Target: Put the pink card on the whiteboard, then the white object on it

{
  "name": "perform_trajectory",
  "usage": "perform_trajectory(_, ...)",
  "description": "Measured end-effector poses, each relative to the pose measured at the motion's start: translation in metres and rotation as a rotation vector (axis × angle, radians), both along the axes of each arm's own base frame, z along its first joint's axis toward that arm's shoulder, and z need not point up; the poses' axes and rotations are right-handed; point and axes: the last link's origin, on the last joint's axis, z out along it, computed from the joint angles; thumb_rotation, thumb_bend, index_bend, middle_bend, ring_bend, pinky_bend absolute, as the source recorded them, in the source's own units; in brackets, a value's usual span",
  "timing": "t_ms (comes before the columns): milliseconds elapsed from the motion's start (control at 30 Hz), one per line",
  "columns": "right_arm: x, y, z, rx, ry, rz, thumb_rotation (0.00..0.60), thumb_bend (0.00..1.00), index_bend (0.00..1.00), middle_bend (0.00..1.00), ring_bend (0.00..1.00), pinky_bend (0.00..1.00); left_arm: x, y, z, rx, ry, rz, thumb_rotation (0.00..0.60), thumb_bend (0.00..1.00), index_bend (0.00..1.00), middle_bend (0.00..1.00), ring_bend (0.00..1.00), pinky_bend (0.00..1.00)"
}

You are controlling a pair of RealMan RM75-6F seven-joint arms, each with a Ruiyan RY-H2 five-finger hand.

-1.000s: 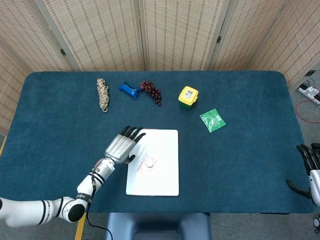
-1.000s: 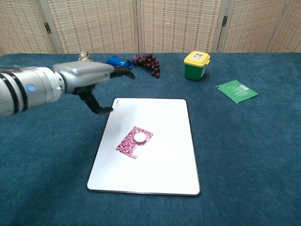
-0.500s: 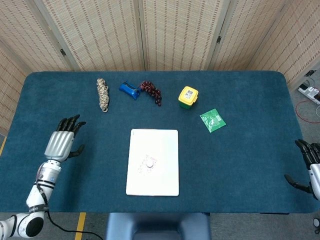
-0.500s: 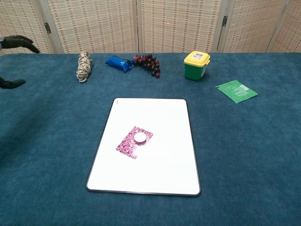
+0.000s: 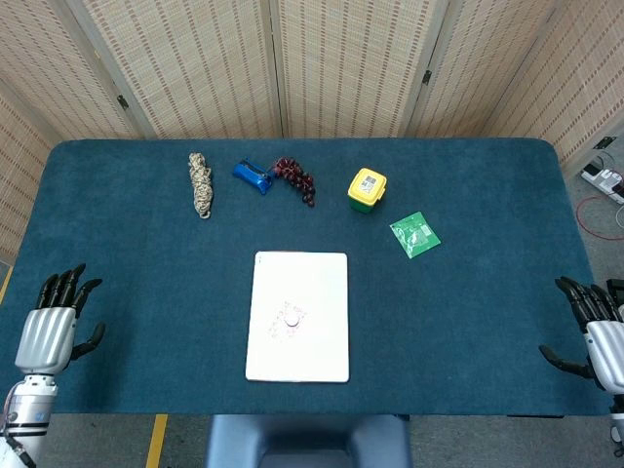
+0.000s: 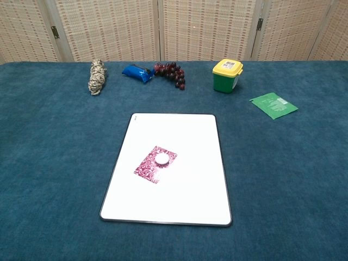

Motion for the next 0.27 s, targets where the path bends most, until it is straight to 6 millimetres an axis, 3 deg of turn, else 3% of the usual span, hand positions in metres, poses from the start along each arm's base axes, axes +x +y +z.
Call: perform_trajectory(267,0.002,-0.001,-0.002,-0.006,0.001,0.018,0.600,0.23,0.03,0.10,0.09,0.00,-0.001,-0.021,0.005,-0.004,0.011,0.001,0.600,0.42,0.21,0.06,0.00,0.00)
